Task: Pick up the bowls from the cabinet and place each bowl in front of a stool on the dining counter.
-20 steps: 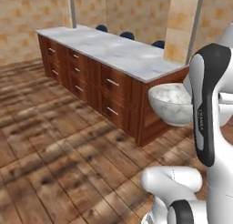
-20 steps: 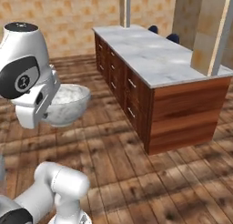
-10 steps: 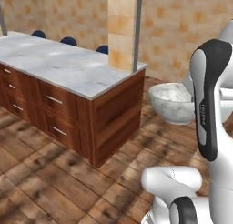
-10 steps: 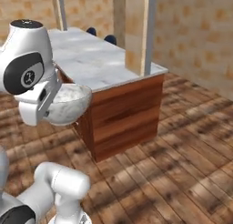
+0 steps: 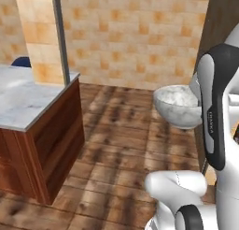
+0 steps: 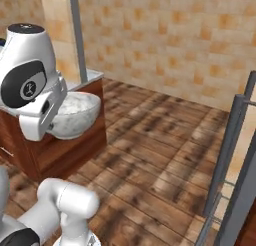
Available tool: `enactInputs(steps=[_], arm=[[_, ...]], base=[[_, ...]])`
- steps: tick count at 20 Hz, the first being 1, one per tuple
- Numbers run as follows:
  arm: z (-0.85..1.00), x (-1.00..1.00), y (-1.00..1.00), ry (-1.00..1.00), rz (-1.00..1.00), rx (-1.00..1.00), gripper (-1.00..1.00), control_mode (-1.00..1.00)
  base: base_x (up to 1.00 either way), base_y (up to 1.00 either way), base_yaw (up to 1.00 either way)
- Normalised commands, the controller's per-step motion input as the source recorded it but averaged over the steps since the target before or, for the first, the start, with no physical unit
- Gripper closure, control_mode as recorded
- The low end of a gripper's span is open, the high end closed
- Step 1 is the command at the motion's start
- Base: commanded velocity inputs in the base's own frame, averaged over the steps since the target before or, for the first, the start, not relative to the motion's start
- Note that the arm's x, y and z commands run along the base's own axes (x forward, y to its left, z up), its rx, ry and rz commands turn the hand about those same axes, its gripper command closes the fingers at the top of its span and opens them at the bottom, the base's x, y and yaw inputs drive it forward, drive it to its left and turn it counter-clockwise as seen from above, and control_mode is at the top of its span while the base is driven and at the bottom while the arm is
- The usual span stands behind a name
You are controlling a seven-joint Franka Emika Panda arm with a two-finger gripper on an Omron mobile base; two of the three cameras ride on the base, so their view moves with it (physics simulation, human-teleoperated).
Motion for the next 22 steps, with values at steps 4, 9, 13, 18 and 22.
enactInputs(steps=[4, 9, 13, 18, 22], arm=[[0.00, 0.00, 0.00, 0.00, 0.00, 0.00, 1.00, 1.00], [0.00, 0.00, 0.00, 0.00, 0.00, 0.00, 1.00, 1.00], [0.00, 0.00, 0.00, 0.00, 0.00, 0.00, 1.00, 1.00], [0.00, 0.00, 0.00, 0.00, 0.00, 0.00, 1.00, 1.00], [0.00, 0.00, 0.00, 0.00, 0.00, 0.00, 1.00, 1.00]], base=[[1.00, 0.00, -0.15], [1.00, 0.04, -0.17], [1.00, 0.45, -0.40], [1.00, 0.51, -0.38], [1.00, -0.07, -0.04]])
